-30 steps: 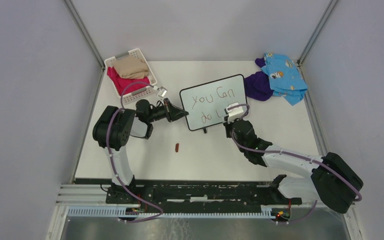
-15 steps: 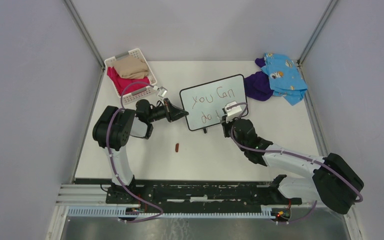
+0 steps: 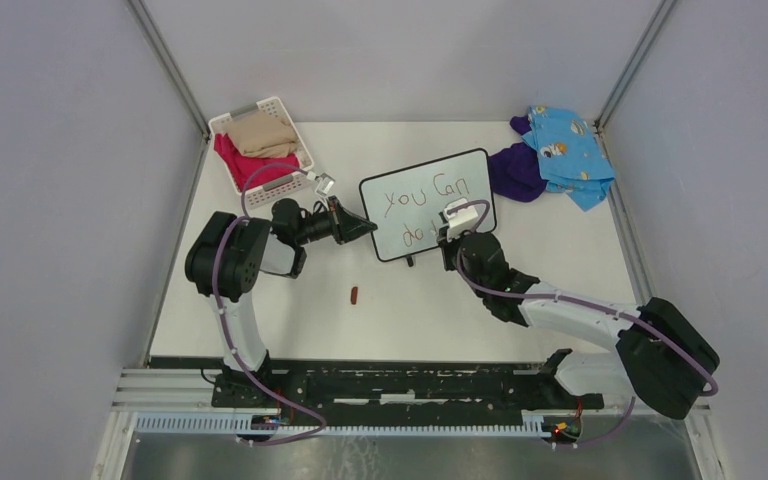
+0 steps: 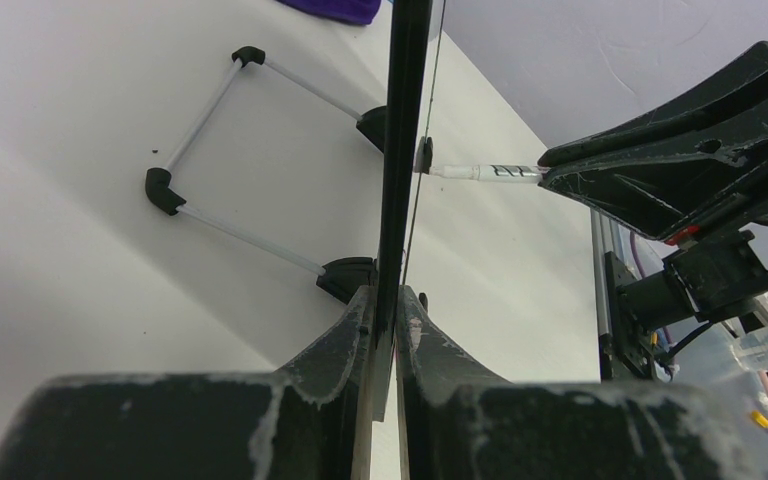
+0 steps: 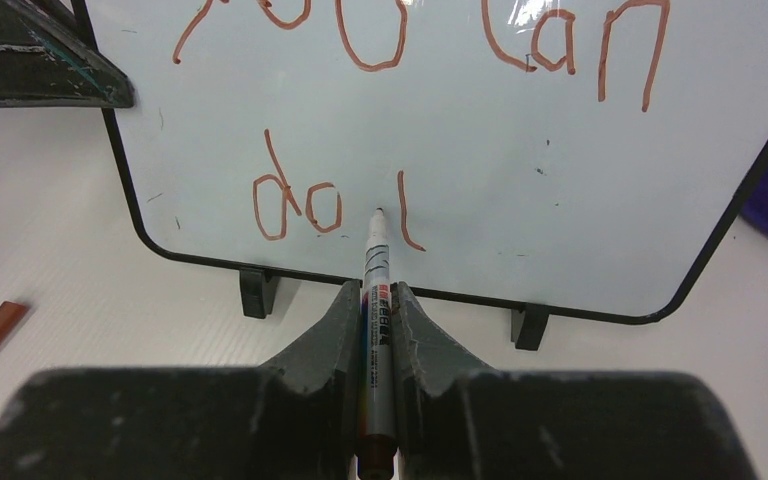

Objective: Write a sentence on the whiteboard

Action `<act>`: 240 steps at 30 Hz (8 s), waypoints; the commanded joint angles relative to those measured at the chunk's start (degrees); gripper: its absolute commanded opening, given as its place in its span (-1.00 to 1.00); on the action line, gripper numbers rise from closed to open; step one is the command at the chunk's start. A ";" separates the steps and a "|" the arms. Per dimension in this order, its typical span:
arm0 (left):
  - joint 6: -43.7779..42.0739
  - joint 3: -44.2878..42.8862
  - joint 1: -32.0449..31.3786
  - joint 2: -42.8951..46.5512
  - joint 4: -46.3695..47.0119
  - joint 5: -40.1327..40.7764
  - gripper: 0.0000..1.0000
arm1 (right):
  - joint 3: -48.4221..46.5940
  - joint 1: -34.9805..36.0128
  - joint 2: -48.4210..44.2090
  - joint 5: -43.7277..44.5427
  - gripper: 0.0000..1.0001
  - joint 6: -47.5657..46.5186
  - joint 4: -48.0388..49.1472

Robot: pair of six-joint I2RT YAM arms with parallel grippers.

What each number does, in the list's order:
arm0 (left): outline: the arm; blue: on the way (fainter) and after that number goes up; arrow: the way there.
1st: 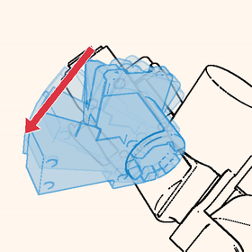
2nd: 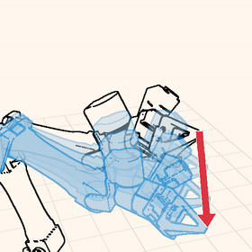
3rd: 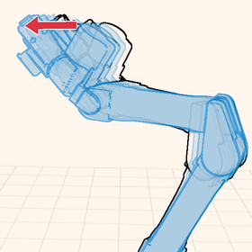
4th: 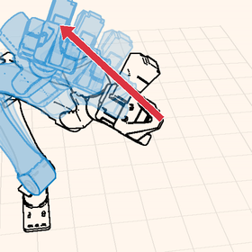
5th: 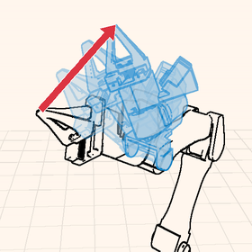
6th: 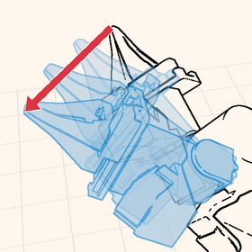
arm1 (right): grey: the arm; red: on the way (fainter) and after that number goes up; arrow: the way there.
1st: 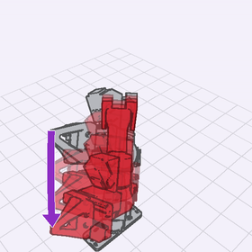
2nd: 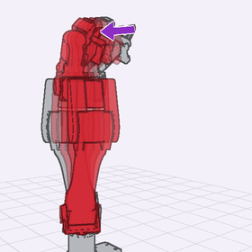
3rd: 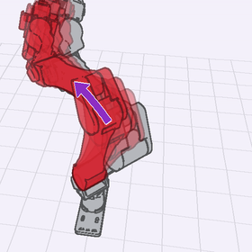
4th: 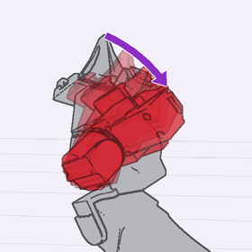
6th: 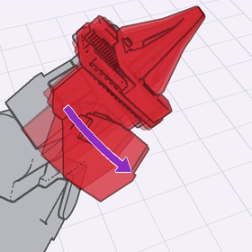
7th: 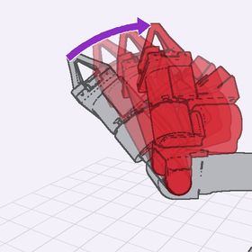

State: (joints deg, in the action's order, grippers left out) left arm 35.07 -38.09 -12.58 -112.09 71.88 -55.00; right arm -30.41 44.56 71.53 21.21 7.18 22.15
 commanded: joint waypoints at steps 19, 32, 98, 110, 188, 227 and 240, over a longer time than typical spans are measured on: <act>-2.64 0.06 -1.13 -0.37 -7.28 0.61 -0.76 | -1.18 -1.25 0.64 4.89 -1.00 -0.77 2.81; -2.64 0.05 -1.13 -0.23 -7.36 0.60 -0.76 | 0.88 -1.66 -2.30 3.88 -1.00 -0.46 3.94; -2.51 -0.09 -1.22 -0.23 -7.63 0.51 -0.77 | 5.52 -3.93 -1.74 2.45 -1.00 2.68 5.53; -2.54 -0.08 -1.31 -0.33 -7.63 0.60 -0.77 | 0.41 -3.94 -0.64 2.43 -1.00 1.20 4.83; -2.94 -0.20 -1.57 -0.24 -8.40 0.62 -0.77 | -0.67 -6.16 -4.14 4.19 -1.00 2.36 3.50; -3.34 -0.37 -1.57 -0.48 -9.12 0.67 -0.77 | 0.69 -7.67 0.35 3.49 -1.00 2.75 4.82; -3.30 -0.37 -1.59 -0.32 -9.12 0.73 -0.76 | 2.97 -7.90 0.21 3.58 -1.00 3.59 4.92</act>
State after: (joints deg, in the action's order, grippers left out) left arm 34.87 -38.76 -13.69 -111.92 69.76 -55.13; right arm -28.40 36.99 71.83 24.53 9.61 25.78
